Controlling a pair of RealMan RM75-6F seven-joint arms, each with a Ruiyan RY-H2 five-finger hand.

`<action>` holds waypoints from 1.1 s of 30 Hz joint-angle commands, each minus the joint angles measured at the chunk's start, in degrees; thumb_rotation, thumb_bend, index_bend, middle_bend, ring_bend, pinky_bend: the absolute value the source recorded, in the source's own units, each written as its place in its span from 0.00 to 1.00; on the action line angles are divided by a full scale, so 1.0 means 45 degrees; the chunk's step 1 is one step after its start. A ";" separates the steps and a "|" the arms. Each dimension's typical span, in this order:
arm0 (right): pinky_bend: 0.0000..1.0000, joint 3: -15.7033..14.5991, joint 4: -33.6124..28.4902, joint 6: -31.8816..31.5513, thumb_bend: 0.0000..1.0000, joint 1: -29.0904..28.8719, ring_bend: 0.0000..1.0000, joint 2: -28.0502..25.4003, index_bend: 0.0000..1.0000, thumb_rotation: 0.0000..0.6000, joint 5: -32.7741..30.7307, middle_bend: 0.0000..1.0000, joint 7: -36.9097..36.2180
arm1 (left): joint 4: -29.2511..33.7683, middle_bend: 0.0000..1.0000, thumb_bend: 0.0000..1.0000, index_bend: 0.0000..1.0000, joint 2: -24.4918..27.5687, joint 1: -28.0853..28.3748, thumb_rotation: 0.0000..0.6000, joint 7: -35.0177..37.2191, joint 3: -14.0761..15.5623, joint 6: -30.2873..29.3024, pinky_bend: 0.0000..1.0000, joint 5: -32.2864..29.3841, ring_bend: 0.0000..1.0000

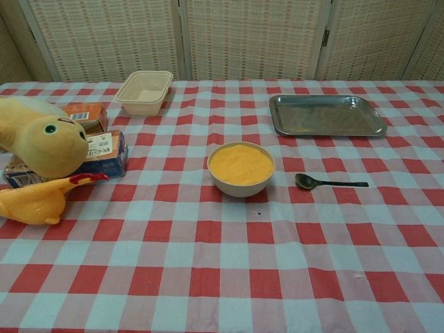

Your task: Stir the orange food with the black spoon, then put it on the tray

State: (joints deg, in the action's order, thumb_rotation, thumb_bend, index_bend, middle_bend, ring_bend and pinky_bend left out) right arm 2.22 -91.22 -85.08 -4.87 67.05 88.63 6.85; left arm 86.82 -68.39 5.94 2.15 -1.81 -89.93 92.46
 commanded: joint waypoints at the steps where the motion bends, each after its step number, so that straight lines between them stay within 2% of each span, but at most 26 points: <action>1: 0.00 -0.0029 -0.0009 0.0227 0.08 -0.0060 0.00 0.0043 0.00 1.00 -0.0094 0.00 0.0022 | 0.0147 0.00 0.45 0.00 -0.0039 -0.0052 1.00 -0.0144 0.0047 0.0187 0.07 -0.0126 0.00; 4: 0.00 0.0075 0.0119 0.0129 0.09 -0.0091 0.00 0.0287 0.01 1.00 -0.0096 0.00 -0.0053 | 0.0259 0.00 0.45 0.00 -0.0028 0.0018 1.00 -0.0121 0.0096 0.0249 0.07 0.0002 0.00; 6: 0.00 0.0209 0.0101 0.0248 0.11 -0.0260 0.00 0.0463 0.10 1.00 -0.0117 0.00 -0.0093 | 0.0236 0.00 0.45 0.00 -0.0014 0.0059 1.00 -0.0097 0.0151 0.0416 0.07 -0.0035 0.00; 9: 0.00 0.0452 -0.0153 0.1324 0.20 -0.1033 0.00 0.0499 0.22 1.00 -0.0228 0.00 0.0365 | 0.0292 0.00 0.45 0.00 0.0034 0.0211 1.00 0.0048 0.0179 0.0811 0.07 -0.0165 0.00; 13: 0.00 0.0933 -0.0364 0.2980 0.22 -0.2248 0.00 0.0973 0.32 1.00 -0.0778 0.00 0.1380 | 0.0213 0.00 0.45 0.00 -0.0004 0.0355 1.00 0.0124 0.0206 0.1098 0.07 -0.0213 0.00; 17: 0.00 0.1354 -0.0052 0.4642 0.25 -0.3400 0.00 0.1936 0.36 1.00 -0.1864 0.00 0.2427 | 0.0172 0.00 0.45 0.00 0.0002 0.0427 1.00 0.0271 0.0243 0.1261 0.07 -0.0257 0.00; 23: 0.00 0.1695 0.0832 0.6226 0.27 -0.4650 0.00 0.3321 0.39 1.00 -0.3180 0.00 0.3270 | 0.0141 0.00 0.45 0.00 0.0176 0.0520 1.00 0.0878 0.0187 0.1574 0.07 -0.0600 0.00; 33: 0.00 0.1923 0.2943 0.6821 0.27 -0.5870 0.00 0.5662 0.50 1.00 -0.4484 0.00 0.4395 | 0.0153 0.00 0.45 0.00 0.0448 0.0583 1.00 0.1513 0.0145 0.1886 0.07 -0.0961 0.00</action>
State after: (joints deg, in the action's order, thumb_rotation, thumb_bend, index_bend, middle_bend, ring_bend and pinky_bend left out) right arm 10.66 -79.42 -54.88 -30.32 91.08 69.50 25.72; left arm 87.54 -66.48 8.50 8.82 -1.19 -81.57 88.19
